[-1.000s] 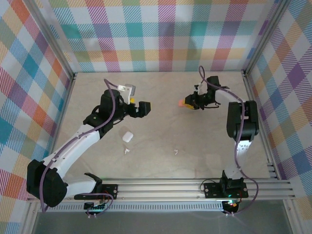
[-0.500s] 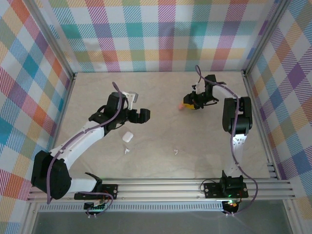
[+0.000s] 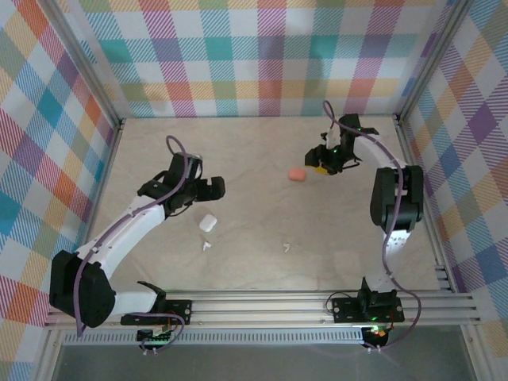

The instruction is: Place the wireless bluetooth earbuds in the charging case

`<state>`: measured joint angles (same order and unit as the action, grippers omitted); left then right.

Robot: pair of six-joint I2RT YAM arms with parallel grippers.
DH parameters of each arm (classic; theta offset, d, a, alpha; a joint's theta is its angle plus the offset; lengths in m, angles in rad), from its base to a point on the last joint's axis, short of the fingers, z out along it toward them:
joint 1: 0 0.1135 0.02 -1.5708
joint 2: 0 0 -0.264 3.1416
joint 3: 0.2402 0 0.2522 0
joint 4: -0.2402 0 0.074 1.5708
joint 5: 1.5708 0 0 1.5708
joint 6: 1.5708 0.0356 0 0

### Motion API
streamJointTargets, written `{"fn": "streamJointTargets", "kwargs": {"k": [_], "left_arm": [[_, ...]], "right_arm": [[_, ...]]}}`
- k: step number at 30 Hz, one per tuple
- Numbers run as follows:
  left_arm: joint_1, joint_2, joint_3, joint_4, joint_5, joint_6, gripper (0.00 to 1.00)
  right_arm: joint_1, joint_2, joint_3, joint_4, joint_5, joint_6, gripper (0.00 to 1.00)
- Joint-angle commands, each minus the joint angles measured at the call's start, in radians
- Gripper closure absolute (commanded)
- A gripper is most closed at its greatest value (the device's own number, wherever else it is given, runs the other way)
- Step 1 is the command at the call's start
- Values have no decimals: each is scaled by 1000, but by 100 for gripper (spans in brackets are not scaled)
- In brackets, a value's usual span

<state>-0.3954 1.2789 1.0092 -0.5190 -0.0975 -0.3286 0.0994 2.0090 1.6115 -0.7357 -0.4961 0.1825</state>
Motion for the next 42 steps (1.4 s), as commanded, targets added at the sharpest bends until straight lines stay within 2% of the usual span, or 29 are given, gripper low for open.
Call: {"fn": "streamJointTargets", "kwargs": {"k": [1, 4, 8, 12, 18, 24, 30, 42], "left_arm": [[60, -30, -33, -106, -61, -131, 0], [95, -16, -61, -143, -27, -214, 0], [96, 7, -96, -155, 5, -297, 7], [89, 40, -128, -96, 119, -216, 14], [78, 157, -122, -77, 285, -74, 20], [54, 251, -104, -66, 294, -1, 25], [7, 355, -44, -123, 202, 77, 30], [-41, 440, 2, -84, 148, 112, 38]], "right_arm": [[16, -116, -69, 43, 1, 16, 46], [50, -194, -147, 100, -11, 25, 46], [138, -257, -223, 155, -8, 41, 46], [250, -271, -247, 179, -5, 31, 46], [266, -292, -294, 260, -54, 96, 46], [267, -319, -307, 264, -56, 98, 46], [267, -337, -318, 264, -46, 95, 45], [267, -323, -295, 263, -51, 91, 45]]}}
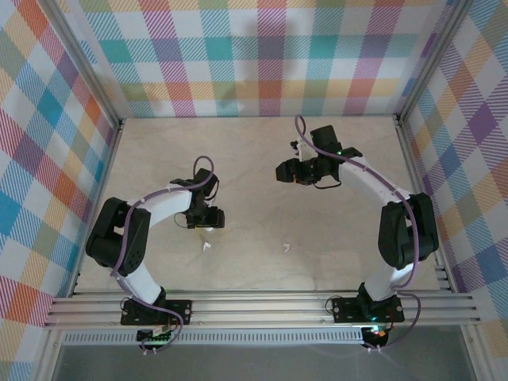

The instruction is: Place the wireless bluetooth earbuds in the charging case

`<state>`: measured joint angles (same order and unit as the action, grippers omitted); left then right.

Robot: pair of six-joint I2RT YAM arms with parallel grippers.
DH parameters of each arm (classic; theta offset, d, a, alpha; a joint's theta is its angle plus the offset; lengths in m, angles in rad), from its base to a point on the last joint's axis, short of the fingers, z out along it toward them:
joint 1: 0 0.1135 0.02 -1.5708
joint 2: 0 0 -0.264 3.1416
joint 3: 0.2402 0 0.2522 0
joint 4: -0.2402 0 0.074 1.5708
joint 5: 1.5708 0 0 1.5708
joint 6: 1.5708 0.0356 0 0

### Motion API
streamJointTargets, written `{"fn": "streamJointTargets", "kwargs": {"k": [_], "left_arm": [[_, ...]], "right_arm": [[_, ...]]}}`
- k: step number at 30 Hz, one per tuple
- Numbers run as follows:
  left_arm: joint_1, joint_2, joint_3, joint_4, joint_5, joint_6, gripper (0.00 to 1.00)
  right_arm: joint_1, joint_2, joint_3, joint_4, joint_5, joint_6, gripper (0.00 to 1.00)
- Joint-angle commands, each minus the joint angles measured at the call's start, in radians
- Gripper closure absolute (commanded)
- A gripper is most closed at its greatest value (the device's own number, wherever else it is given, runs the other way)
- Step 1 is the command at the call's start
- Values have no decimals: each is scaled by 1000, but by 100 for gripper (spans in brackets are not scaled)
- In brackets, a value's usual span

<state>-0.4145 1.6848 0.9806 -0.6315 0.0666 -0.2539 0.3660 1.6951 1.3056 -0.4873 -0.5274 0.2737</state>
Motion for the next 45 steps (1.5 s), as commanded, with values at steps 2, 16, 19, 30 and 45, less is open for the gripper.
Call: {"fn": "streamJointTargets", "kwargs": {"k": [2, 16, 19, 30, 45], "left_arm": [[-31, 48, 53, 26, -18, 60, 39], [-159, 210, 285, 7, -17, 208, 49], [-168, 226, 307, 13, -23, 220, 51], [-168, 142, 235, 89, -14, 280, 56], [-168, -20, 124, 237, 83, 337, 58]], "right_arm": [[-1, -6, 10, 13, -22, 2, 45], [-4, -2, -3, -20, 13, 19, 43], [-7, -7, -14, -18, 11, 25, 43], [-83, 1, -89, 98, -130, 178, 42], [-57, 117, -135, 218, -337, 324, 43]]}}
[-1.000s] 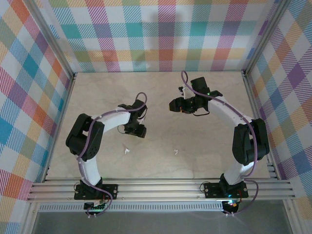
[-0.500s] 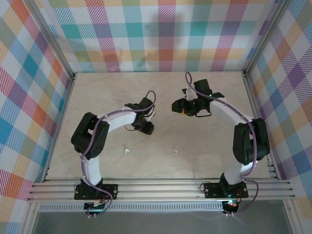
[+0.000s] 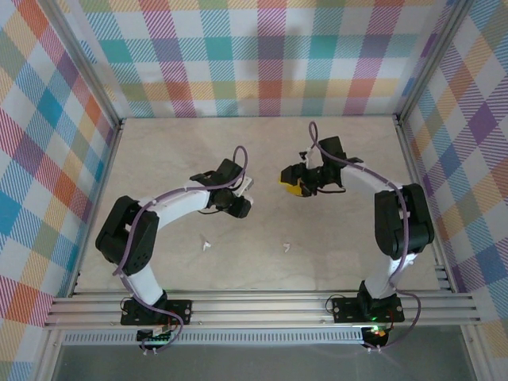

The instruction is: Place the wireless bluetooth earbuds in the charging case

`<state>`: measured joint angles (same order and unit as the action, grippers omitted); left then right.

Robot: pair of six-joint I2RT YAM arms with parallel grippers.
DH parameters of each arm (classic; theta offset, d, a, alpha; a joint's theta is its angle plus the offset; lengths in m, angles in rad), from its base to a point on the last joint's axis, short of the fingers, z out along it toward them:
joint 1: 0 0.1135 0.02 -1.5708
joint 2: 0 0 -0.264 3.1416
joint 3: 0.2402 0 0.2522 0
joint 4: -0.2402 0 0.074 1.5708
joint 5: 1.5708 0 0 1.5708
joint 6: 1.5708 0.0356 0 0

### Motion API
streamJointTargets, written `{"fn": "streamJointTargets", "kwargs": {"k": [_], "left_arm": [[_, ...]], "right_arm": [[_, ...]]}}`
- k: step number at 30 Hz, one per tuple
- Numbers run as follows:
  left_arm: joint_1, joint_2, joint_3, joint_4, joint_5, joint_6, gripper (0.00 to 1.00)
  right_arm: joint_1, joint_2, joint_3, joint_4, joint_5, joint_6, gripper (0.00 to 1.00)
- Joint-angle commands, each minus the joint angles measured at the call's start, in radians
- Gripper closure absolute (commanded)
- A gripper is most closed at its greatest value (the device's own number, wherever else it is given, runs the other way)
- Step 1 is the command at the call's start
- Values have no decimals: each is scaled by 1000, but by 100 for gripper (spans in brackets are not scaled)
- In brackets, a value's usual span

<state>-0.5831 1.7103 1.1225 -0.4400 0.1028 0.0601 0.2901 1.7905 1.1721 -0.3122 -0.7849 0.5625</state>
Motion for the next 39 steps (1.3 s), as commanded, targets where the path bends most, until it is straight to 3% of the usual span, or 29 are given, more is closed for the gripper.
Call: {"fn": "streamJointTargets", "kwargs": {"k": [1, 34, 39], "left_arm": [[0, -52, -19, 53, 54, 23, 58], [-46, -84, 62, 59, 179, 17, 62], [-54, -92, 71, 55, 179, 14, 62]], "right_arm": [[25, 30, 3, 48, -94, 40, 43], [115, 139, 112, 13, -189, 4, 44], [119, 142, 114, 16, -204, 4, 50]]}}
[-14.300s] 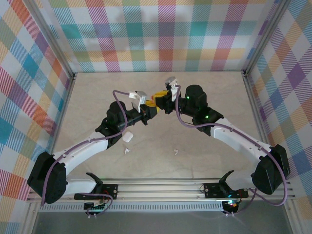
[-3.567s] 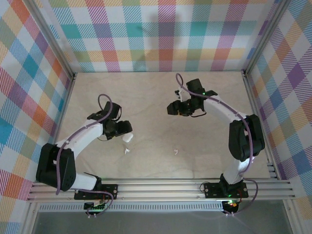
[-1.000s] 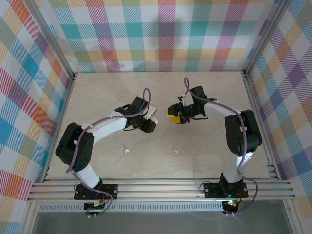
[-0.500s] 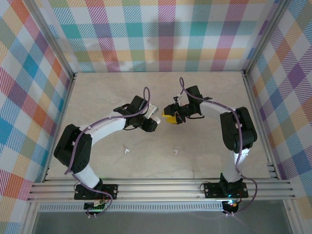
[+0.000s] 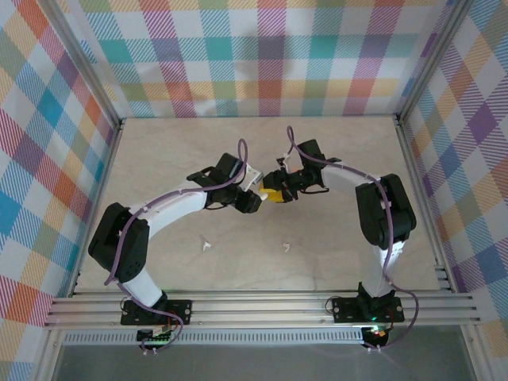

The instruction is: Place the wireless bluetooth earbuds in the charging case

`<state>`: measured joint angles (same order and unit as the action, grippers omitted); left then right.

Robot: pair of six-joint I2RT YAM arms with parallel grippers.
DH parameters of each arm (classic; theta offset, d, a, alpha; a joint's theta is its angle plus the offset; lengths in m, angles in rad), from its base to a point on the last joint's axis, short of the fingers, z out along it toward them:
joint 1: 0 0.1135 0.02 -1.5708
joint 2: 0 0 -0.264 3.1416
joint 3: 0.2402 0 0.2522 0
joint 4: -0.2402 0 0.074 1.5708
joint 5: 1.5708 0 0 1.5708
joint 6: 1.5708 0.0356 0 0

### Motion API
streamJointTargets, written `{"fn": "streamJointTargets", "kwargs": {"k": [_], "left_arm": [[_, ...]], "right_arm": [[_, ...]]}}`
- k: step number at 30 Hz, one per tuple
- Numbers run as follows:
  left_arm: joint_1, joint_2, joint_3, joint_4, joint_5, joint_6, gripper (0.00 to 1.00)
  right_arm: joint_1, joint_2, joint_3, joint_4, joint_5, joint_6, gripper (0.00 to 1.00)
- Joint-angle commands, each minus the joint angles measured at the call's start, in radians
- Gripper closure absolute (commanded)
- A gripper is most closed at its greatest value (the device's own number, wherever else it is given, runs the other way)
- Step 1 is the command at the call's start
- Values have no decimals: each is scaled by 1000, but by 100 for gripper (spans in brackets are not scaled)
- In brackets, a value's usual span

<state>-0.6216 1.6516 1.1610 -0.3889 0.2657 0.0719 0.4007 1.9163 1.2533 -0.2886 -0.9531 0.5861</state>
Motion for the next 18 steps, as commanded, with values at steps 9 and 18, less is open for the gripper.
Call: {"fn": "streamJointTargets", "kwargs": {"k": [9, 18], "left_arm": [[-16, -32, 45, -1, 12, 2, 62], [-17, -54, 44, -2, -23, -11, 51]], "right_arm": [[15, 8, 43, -23, -92, -35, 69], [20, -7, 36, -9, -119, -45, 88]]}}
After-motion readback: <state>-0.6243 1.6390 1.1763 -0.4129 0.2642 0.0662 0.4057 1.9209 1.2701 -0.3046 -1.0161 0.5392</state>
